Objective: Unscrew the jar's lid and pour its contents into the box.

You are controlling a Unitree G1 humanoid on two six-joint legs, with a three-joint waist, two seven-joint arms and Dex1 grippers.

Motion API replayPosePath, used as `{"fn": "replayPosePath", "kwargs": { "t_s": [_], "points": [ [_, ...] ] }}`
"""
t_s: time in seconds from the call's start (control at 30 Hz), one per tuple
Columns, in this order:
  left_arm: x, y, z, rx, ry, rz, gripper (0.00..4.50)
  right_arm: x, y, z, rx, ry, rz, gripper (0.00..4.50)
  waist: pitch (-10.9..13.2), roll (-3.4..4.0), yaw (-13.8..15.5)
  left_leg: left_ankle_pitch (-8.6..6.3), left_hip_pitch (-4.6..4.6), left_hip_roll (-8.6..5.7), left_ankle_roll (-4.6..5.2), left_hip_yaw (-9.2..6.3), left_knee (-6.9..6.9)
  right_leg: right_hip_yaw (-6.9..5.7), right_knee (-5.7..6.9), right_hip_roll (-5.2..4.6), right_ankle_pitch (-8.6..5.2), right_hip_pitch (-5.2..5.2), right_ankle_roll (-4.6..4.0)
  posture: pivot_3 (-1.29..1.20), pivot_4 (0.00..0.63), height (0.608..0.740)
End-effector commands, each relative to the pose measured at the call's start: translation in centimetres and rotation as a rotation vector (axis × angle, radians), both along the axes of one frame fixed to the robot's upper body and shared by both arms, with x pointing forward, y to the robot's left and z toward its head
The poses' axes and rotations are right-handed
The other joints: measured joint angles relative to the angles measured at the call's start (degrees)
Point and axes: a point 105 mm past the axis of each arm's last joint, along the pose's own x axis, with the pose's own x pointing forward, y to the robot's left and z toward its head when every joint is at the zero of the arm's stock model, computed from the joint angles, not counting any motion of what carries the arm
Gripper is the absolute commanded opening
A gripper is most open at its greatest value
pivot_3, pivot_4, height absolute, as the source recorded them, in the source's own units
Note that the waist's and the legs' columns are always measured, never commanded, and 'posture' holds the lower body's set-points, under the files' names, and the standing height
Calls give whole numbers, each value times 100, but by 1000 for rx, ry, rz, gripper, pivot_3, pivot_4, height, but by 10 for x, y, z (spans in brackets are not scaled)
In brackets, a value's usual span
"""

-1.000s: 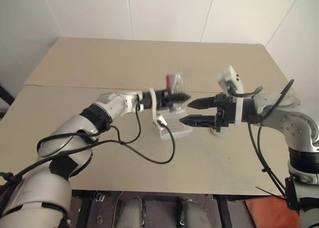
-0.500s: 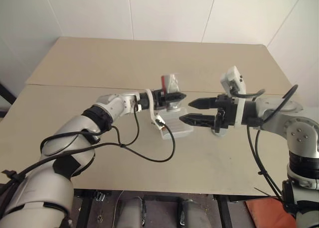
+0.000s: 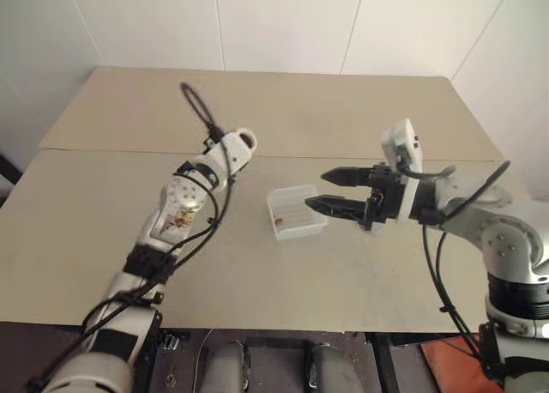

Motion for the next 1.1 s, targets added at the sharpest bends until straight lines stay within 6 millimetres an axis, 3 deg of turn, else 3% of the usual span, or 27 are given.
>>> {"fn": "replayPosePath", "kwargs": {
  "t_s": [0.03,0.27,0.37,0.47,0.53,0.7,0.73,0.9,1.1],
  "points": [
    [-24,-10,15,-237,54,-133,1979,-1,-5,8,9,-86,-17,4469,0,0,1,-1,4,-1,1,-5,1,1,2,0,1,3,0,0,150,740],
    [-41,-16,-31,-300,90,-125,1979,3,-9,1,-2,-83,-54,4469,-1,1,8,-12,95,-3,17,-9,-4,1,-28,0,0,91,-2,0,150,740],
    [-43,-11,-52,-224,92,-89,1979,1,-9,0,-11,-82,-46,4469,-2,3,13,-9,105,-1,12,-9,-4,3,-16,1,4,91,-8,0,150,740],
    [-43,-6,-59,-164,56,-71,1979,-1,-8,-2,-19,-84,-37,4469,-13,5,3,-8,117,0,11,-8,-4,8,-13,2,6,98,-12,0,150,740],
    [-45,-3,-61,-150,45,-71,2710,-3,-6,-2,-21,-85,-31,4500,-20,5,-1,-8,118,1,11,-9,-4,10,-13,3,6,99,-13,0,150,740],
    [-55,9,-55,-157,31,-70,3991,-3,-5,-4,-33,-93,-23,4500,-20,5,-5,-8,114,3,11,-9,-9,13,-14,4,6,91,-13,0,150,740],
    [-57,12,-53,-156,30,-69,4437,-3,-5,-4,-35,-94,-23,4500,-19,5,-3,-8,113,3,11,-10,-9,13,-16,4,6,90,-13,0,150,740],
    [-80,30,-37,-140,35,-115,4472,-2,-14,-9,-56,-95,-30,4500,-19,5,0,-8,112,9,11,-11,-12,13,-18,1,6,88,-13,0,150,740],
    [-130,50,-14,-59,124,-323,4472,-1,-39,-19,-118,-96,-50,4500,-19,7,-5,-9,113,12,10,-9,-21,14,-22,2,2,84,-16,0,150,740]
  ]
}}
